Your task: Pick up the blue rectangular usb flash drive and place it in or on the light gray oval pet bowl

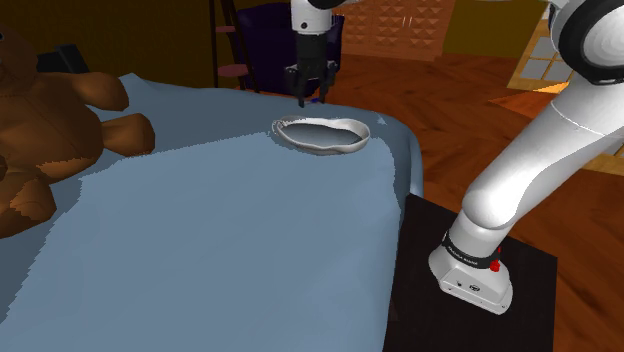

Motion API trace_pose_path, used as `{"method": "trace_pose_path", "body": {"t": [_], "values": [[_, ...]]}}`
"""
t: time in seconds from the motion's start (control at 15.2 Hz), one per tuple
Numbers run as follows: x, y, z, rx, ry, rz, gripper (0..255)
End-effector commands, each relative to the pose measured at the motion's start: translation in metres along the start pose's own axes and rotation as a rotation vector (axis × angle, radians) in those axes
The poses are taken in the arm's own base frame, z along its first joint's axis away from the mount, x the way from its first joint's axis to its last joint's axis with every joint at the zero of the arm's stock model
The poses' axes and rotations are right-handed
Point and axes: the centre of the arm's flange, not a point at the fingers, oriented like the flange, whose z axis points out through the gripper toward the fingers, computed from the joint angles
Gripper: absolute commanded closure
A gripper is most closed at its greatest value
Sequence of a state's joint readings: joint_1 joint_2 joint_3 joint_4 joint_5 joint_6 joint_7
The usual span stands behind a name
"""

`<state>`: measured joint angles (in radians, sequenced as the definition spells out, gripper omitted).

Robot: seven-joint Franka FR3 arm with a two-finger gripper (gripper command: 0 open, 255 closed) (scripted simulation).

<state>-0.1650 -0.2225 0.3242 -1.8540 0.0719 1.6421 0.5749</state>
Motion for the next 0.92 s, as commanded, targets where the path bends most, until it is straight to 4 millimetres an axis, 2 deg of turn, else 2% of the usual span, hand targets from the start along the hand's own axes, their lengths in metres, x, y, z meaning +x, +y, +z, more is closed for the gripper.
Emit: {"method": "trace_pose_path", "body": {"t": [0.0,0.86], "values": [[0.006,0.029,-0.002,0.000,0.000,-0.002,255],[0.006,0.029,0.067,0.000,0.000,-0.002,255]]}}
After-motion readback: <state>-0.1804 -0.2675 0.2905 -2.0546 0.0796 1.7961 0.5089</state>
